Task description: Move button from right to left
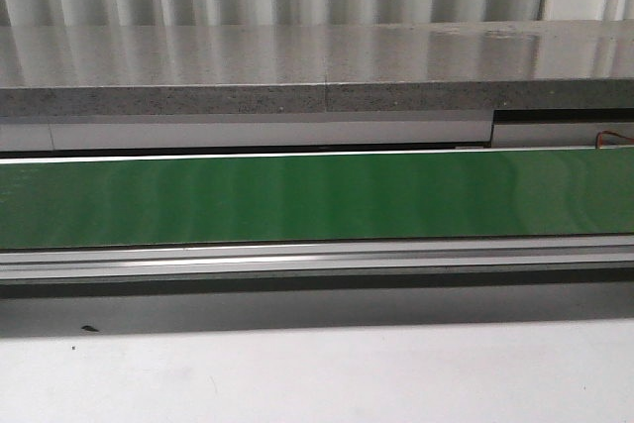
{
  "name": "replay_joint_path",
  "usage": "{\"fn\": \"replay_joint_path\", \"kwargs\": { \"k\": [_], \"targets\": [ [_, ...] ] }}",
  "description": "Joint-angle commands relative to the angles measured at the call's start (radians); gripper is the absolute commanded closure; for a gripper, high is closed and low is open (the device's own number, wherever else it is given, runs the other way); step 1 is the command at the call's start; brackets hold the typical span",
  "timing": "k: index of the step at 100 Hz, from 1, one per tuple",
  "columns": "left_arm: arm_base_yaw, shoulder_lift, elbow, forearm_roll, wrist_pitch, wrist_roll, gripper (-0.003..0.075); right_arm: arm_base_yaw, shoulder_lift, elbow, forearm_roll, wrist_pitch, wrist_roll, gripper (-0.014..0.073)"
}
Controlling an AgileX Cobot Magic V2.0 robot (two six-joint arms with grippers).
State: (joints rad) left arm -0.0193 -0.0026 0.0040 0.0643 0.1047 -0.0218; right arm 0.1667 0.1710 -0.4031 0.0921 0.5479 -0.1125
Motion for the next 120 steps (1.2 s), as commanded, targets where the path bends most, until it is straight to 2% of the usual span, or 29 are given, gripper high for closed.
{"fn": "replay_joint_path", "kwargs": {
  "k": [1,50,57,78,94,117,120],
  "targets": [
    [0.001,-0.034,0.038,-0.01,-0.079,-0.007,0.0741,0.0,0.011,-0.026,-0.004,-0.073,-0.005,0.0662],
    [0.001,-0.034,0.038,-0.01,-0.079,-0.007,0.0741,-0.001,0.011,-0.024,-0.031,-0.097,-0.005,0.0662],
    [0.001,-0.034,0.038,-0.01,-0.079,-0.007,0.0741,-0.005,0.011,-0.004,-0.051,-0.15,0.008,0.0662],
    [0.001,-0.034,0.038,-0.01,-0.079,-0.007,0.0741,-0.095,0.006,0.128,-0.141,-0.389,0.18,0.0662],
    [0.001,-0.034,0.038,-0.01,-0.079,-0.007,0.0741,-0.176,-0.027,0.242,-0.161,-0.53,0.202,0.0662],
    [0.001,-0.034,0.038,-0.01,-0.079,-0.007,0.0741,-0.202,-0.166,0.415,-0.161,-0.644,0.202,0.0662],
    [0.001,-0.034,0.038,-0.01,-0.079,-0.007,0.0741,-0.202,-0.194,0.412,-0.162,-0.6,0.202,0.0662]
  ]
}}
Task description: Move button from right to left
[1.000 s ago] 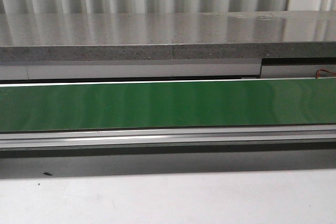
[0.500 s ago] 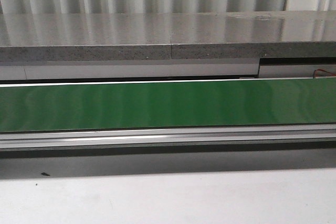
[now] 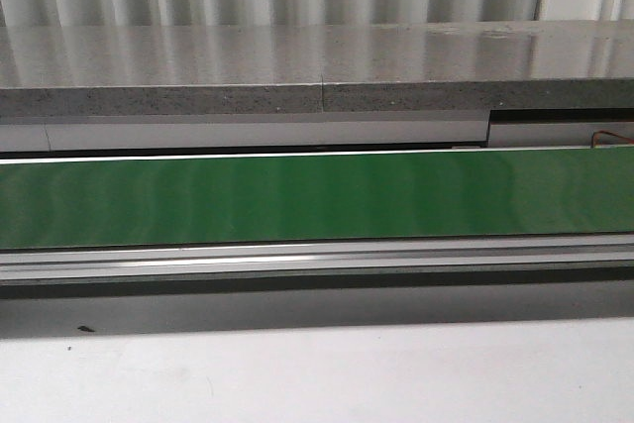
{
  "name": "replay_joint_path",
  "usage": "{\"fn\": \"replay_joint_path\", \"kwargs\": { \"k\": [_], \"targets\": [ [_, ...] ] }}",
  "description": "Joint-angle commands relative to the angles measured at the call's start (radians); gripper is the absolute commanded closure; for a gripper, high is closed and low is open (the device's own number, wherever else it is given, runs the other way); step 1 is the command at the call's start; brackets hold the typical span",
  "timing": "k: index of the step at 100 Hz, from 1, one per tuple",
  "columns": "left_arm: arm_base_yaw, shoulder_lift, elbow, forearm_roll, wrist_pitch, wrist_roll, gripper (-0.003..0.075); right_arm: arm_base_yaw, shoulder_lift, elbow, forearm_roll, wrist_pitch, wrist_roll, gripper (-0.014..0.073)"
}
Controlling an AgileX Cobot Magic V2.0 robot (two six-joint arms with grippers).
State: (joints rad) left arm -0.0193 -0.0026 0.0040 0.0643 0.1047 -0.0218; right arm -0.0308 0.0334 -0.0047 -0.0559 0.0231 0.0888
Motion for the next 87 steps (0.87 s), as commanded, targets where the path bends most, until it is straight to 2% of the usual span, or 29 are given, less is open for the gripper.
{"fn": "replay_joint_path", "kwargs": {
  "k": [1,87],
  "targets": [
    [0.001,-0.034,0.038,-0.01,-0.079,-0.007,0.0741,-0.005,-0.063,0.012,-0.016,-0.075,0.001,0.0662],
    [0.001,-0.034,0.038,-0.01,-0.077,-0.007,0.0741,-0.005,-0.065,0.012,-0.025,-0.034,0.001,0.0662]
  ]
}}
